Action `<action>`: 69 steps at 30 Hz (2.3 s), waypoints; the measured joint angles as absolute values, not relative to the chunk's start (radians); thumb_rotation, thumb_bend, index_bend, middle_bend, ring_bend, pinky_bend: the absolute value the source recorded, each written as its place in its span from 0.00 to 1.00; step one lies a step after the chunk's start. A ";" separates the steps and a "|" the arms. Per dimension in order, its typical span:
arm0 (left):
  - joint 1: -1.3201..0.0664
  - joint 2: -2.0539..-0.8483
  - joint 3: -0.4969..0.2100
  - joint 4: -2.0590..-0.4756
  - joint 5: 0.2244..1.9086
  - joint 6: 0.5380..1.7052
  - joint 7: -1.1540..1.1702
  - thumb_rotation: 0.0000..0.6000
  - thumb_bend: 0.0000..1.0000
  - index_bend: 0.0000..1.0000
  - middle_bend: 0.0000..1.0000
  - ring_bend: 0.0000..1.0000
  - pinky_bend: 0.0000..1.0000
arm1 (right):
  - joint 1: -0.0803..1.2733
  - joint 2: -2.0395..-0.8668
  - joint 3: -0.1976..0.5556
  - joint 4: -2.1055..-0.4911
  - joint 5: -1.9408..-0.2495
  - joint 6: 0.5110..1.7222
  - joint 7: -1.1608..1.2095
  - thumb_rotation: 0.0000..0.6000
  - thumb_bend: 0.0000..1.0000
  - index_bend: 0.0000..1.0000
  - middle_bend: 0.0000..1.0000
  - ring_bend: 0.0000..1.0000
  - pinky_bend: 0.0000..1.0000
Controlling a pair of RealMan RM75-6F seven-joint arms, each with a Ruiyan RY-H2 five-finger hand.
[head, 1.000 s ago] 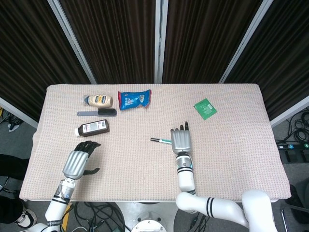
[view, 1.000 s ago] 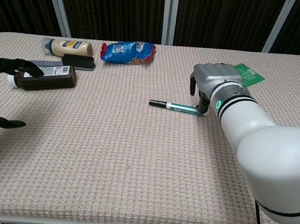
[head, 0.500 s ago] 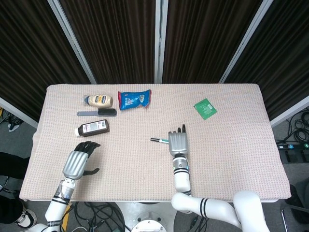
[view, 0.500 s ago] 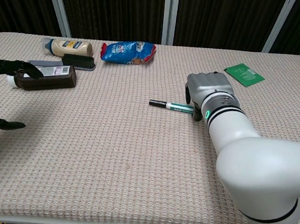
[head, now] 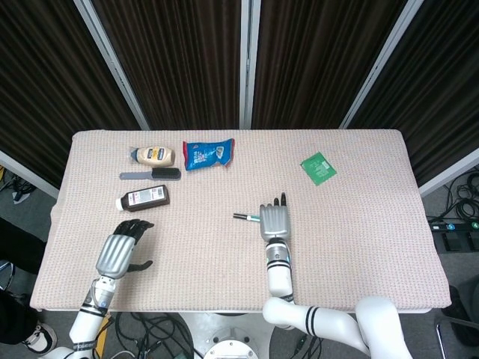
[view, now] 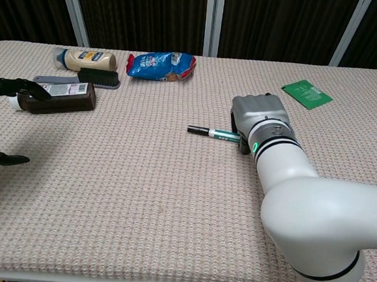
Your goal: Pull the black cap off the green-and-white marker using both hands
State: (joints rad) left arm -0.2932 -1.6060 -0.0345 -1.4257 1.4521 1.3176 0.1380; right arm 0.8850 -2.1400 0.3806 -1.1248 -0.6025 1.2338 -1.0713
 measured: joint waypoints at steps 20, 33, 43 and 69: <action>-0.291 -1.614 -0.035 -1.409 1.447 1.308 0.134 1.00 0.06 0.21 0.21 0.14 0.16 | 0.881 -2.165 0.387 -1.081 -0.643 1.241 -1.064 1.00 0.31 0.55 0.51 0.22 0.03; -0.338 -1.627 -0.062 -1.391 1.425 1.235 0.132 1.00 0.10 0.22 0.22 0.14 0.21 | 0.831 -2.119 0.368 -1.135 -0.742 1.288 -0.973 1.00 0.33 0.64 0.58 0.26 0.11; -0.443 -1.664 -0.149 -1.415 1.378 1.156 0.259 1.00 0.25 0.25 0.26 0.20 0.26 | 0.779 -2.002 0.334 -1.309 -0.880 1.370 -0.930 1.00 0.33 0.64 0.58 0.26 0.11; -0.706 -1.969 -0.368 -1.407 1.162 1.301 0.819 1.00 0.25 0.44 0.47 0.40 0.42 | 0.818 -2.115 0.387 -1.262 -1.016 1.453 -0.909 1.00 0.37 0.65 0.58 0.26 0.11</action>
State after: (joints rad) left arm -0.7058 -1.9688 -0.3684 -1.4070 1.1619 1.3011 0.8193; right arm 0.8182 -2.1148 0.3866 -1.2625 -1.0164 1.4529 -0.9095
